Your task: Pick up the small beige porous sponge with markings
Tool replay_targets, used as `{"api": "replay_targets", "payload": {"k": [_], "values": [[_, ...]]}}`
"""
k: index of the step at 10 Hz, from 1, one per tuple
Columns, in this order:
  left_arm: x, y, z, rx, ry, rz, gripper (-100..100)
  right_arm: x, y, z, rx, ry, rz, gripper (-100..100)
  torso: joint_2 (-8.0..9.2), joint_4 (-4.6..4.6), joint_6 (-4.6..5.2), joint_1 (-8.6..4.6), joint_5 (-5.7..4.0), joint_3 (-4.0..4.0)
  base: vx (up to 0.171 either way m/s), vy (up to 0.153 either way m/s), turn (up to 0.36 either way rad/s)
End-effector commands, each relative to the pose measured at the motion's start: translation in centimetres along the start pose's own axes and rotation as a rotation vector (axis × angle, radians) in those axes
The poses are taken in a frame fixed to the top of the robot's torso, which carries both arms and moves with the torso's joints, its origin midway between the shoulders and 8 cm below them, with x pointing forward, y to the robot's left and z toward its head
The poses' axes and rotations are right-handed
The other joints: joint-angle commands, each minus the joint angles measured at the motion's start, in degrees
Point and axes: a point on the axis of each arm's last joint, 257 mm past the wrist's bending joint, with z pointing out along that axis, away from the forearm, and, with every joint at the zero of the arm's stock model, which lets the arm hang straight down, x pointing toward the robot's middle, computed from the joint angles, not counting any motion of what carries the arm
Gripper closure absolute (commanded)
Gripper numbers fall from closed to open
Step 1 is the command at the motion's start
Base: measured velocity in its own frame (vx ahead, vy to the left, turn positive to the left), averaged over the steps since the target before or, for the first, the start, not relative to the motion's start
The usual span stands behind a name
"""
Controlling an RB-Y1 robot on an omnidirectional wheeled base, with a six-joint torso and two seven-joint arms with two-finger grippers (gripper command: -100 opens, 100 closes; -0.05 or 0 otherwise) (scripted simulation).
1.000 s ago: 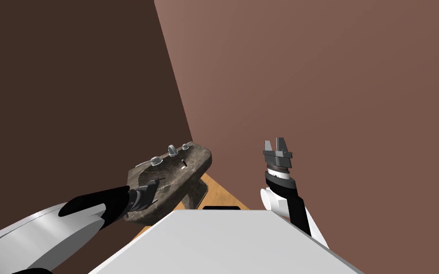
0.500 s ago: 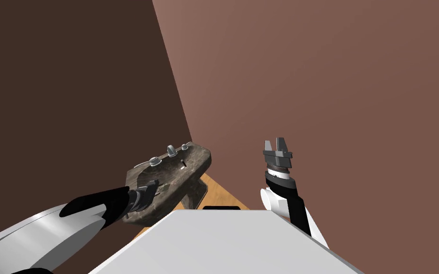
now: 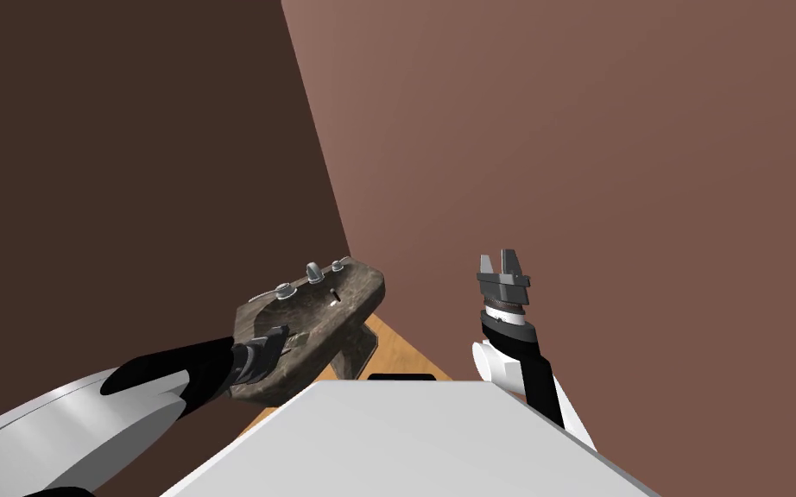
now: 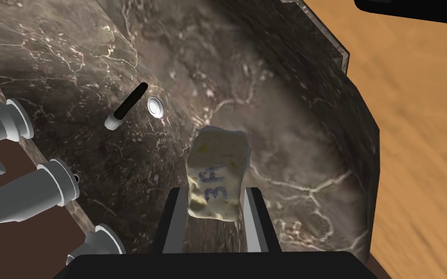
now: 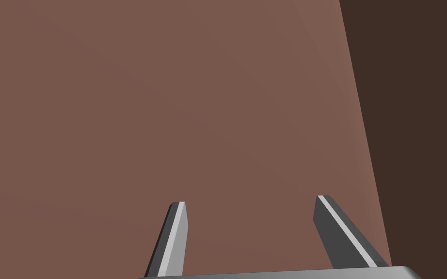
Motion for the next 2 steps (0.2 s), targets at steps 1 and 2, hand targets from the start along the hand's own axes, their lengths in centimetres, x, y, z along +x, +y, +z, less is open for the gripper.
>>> {"api": "replay_targets", "payload": {"k": [1,2], "values": [[0.00,0.00,0.00,0.000,0.000,0.000,100,0.00,0.00,0.00,0.000,0.000,0.000,0,0.00,0.00,0.00,0.00,0.00,0.00,0.000,0.011,0.009],[0.04,0.00,-0.06,-0.001,0.000,0.000,0,0.00,0.00,0.00,0.000,0.000,0.000,0,-0.02,-0.01,0.02,-0.01,0.02,-0.02,0.000,0.000,0.000]]}}
